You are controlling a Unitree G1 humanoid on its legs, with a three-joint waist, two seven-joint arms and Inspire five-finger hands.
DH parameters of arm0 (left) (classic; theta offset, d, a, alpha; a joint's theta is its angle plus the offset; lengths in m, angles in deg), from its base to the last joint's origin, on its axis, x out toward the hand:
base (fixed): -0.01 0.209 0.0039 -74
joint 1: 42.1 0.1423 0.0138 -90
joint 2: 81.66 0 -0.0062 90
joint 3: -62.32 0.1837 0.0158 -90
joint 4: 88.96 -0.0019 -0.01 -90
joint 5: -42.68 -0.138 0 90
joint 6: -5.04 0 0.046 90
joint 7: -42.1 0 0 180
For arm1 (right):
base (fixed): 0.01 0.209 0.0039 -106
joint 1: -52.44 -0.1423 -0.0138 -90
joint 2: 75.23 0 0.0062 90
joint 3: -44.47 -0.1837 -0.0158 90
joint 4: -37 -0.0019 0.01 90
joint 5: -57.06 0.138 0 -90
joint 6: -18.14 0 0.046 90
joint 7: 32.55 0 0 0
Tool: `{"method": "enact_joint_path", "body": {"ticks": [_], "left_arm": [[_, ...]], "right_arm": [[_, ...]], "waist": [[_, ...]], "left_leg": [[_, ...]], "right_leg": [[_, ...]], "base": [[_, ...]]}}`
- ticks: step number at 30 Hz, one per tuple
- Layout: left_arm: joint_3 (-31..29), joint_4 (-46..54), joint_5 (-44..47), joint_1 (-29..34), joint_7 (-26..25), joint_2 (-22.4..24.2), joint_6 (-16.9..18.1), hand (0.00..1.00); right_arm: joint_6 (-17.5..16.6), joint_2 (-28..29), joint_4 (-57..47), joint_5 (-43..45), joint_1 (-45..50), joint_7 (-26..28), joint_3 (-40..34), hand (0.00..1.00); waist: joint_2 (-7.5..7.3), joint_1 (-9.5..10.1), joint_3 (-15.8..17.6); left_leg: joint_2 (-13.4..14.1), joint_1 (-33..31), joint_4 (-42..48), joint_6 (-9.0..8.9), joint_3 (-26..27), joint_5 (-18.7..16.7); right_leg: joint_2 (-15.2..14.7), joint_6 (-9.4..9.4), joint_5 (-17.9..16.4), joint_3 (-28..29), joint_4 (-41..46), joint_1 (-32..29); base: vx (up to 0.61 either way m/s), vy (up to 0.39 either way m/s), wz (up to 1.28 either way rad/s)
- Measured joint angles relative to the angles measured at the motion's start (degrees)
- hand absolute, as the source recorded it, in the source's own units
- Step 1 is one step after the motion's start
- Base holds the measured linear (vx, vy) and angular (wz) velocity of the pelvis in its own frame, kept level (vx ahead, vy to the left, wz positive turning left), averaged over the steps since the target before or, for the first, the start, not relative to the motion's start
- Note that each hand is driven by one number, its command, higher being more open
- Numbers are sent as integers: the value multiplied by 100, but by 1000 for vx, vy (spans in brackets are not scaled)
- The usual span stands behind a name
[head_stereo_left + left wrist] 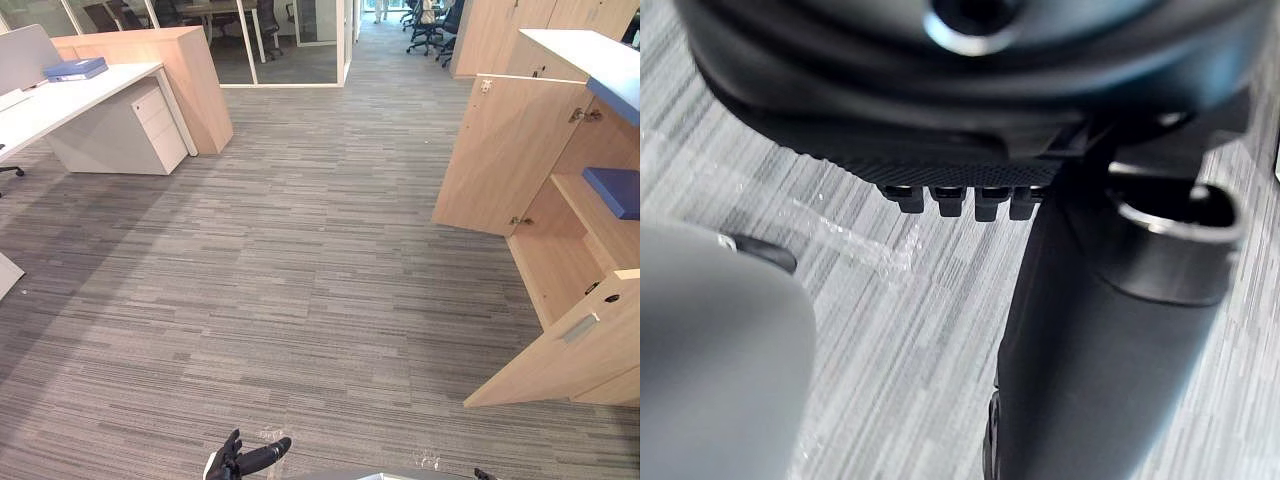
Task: Walk over to the cabinet, pick up the folder, carry it to the office cabinet, place the folder inside the office cabinet, then close the office cabinet door
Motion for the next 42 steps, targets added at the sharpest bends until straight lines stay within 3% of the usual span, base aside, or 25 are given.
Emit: {"method": "enact_joint_path", "body": {"ticks": [2,8,16,19,20,23,24,26,27,30,31,32,33,34,35,36,37,38,39,40,41,42], "left_arm": [[110,48,403,-40,270,74,-22,100],[108,125,607,-157,420,105,-62,100],[3,167,365,-167,235,141,15,100],[-298,246,502,-167,136,174,9,100],[-468,293,615,-163,118,189,8,100],[-872,342,755,-143,72,211,-13,100],[-973,339,778,-132,57,251,-14,100],[-993,352,809,-131,61,263,-12,100],[-1016,353,827,-132,72,266,-17,100],[-1015,349,811,-135,84,270,-13,100],[-1012,346,697,-127,84,294,-6,100],[-1014,347,692,-164,89,262,-1,100],[-1010,366,612,-156,83,202,15,100],[-982,364,483,-173,67,163,17,100],[-841,381,318,-188,14,109,12,100],[-571,476,156,-169,-1,35,5,100],[-381,544,-42,-161,20,-55,9,100],[124,699,-492,-163,55,-135,26,100],[553,878,-846,-131,169,-195,34,100],[649,970,-1034,-145,274,-205,31,100],[797,1080,-1292,-184,412,-192,32,100],[949,1160,-1364,-223,486,-153,31,100]], "right_arm": [[4,4,4,-8,-67,75,-1,100],[8,57,3,-9,-210,172,-1,100],[8,57,-3,-2,-225,155,-8,100],[4,91,-4,226,-231,150,-90,100],[1,148,-7,279,-247,145,-254,100],[-8,155,-37,435,-206,116,-444,100],[1,141,-41,433,-140,84,-470,100],[19,132,-38,428,-71,80,-500,100],[40,128,-38,428,-55,80,-498,100],[25,123,-54,426,-23,65,-492,100],[-1,86,-88,420,25,65,-454,100],[-4,130,-98,405,41,63,-437,100],[9,179,-74,377,56,71,-451,100],[17,189,-58,364,41,90,-464,100],[12,195,-71,362,28,167,-529,100],[2,236,-109,352,14,190,-633,100],[-12,253,-163,322,20,190,-708,100],[-14,239,-296,307,16,195,-867,100],[-13,147,-422,302,14,219,-920,100],[-45,133,-486,302,9,209,-946,100],[-88,148,-562,301,-30,187,-945,100],[-87,150,-556,301,-90,194,-943,100]], "waist": [[-7,1,32],[-79,1,176],[-125,-10,266],[-164,-95,404],[-207,-75,497],[-201,6,744],[-168,7,749],[-167,8,750],[-167,4,751],[-159,-10,746],[-98,-3,710],[-168,15,690],[-289,33,623],[-321,19,596],[-406,-9,517],[-399,-35,490],[-394,-39,488],[-337,-107,443],[-242,-160,379],[-237,-213,384],[-199,-312,401],[-170,-353,417]], "left_leg": [[-2,64,-47,-4,21,3],[-53,76,-73,-4,34,44],[-141,-79,-125,76,-82,162],[-198,-593,769,-60,-220,-138],[-197,-920,1478,-259,-148,-269],[-16,-1849,3621,-434,285,-326],[43,-2044,3794,-275,388,-568],[86,-2171,3413,-210,441,-614],[124,-2209,2785,-184,428,-576],[239,-2194,1412,-293,209,-311],[329,-2143,1062,-375,158,-245],[194,-2128,1239,-363,431,191],[6,-2157,1415,-341,580,175],[-52,-2179,1550,-292,649,146],[-205,-2106,1731,4,754,-24],[-384,-1870,1656,202,905,-146],[-476,-1680,1503,223,972,-148],[-680,-1258,1143,326,1105,-161],[-838,-922,904,599,1169,-120],[-902,-756,837,693,1175,-120],[-960,-442,697,767,1061,-144],[-918,-142,526,779,906,-151]], "right_leg": [[-8,71,25,9,-3,17],[-64,178,95,9,-23,6],[-142,125,133,-140,-26,-72],[-218,63,101,-314,-4,-92],[-246,-10,20,-324,-8,-66],[-357,-66,-172,-174,317,31],[-481,0,-267,-125,468,29],[-650,85,-323,-21,520,19],[-796,154,-358,66,520,-7],[-1075,454,-427,258,499,-20],[-1157,637,-439,358,440,32],[-1412,820,-498,441,351,166],[-1647,894,-585,471,377,186],[-1752,857,-592,513,643,127],[-1965,874,-622,524,1412,-124],[-2222,721,-484,637,2094,-402],[-2357,573,-396,703,2445,-535],[-2665,87,-90,633,3238,-852],[-3008,-612,258,410,4169,-1169],[-3178,-843,313,265,4897,-1371],[-3304,-904,109,-119,6067,-1601],[-3077,-643,-414,-532,6575,-1667]], "base": [[-3,56,-9],[-54,53,-3],[-61,28,9],[-53,40,34],[-101,71,5],[-54,103,-18],[-8,114,-26],[26,145,-26],[105,253,-35],[188,310,-38],[282,412,-36],[346,483,-46],[273,302,-40],[407,308,-43],[511,402,-43],[518,419,-41],[416,372,-38],[412,340,-27],[405,326,-18],[393,263,7],[367,167,23],[360,115,21]]}}
